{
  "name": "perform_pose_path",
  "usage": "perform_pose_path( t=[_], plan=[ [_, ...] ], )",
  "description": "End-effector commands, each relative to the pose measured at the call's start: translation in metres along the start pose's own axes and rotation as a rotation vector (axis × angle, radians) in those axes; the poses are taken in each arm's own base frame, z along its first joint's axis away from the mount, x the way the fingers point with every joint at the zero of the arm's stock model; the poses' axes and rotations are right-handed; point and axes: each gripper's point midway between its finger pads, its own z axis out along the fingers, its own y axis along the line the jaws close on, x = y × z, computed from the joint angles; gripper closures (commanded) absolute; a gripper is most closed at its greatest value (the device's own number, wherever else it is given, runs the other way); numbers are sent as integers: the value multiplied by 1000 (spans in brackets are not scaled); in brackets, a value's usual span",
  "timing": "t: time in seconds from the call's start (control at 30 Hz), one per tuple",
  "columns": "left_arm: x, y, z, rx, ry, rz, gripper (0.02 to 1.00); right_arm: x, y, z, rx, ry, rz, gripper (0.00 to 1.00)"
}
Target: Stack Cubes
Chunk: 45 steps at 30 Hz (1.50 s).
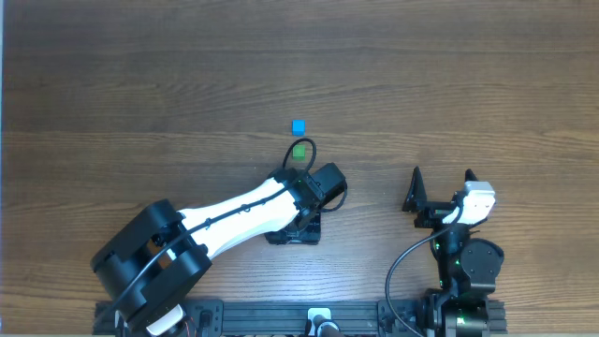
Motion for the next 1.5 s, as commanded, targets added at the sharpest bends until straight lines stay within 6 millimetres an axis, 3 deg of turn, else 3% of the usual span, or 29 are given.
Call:
perform_pose_path(
  t=[0.03,0.2,0.43,0.53,0.77,1.23,1.5],
  plan=[
    [1,4,6,-21,1,13,641,2,1,0,-5,2,5,7],
    [0,3,6,-19,-2,13,759,2,1,0,-5,3,5,9],
    [0,3,6,-18,-2,13,849,2,1,0,-6,2,5,7],
    [0,3,6,-18,-1,13,976,2,1,0,-5,3,5,9],
    [-1,1,0,-5,-12,26,978,2,1,0,-6,3,5,9],
    [-48,-4,-95,38,-179,98,980,2,1,0,-5,2,5,9],
    [-79,0,-124,59,-212,96,982,2,1,0,-5,3,5,7]
  ],
)
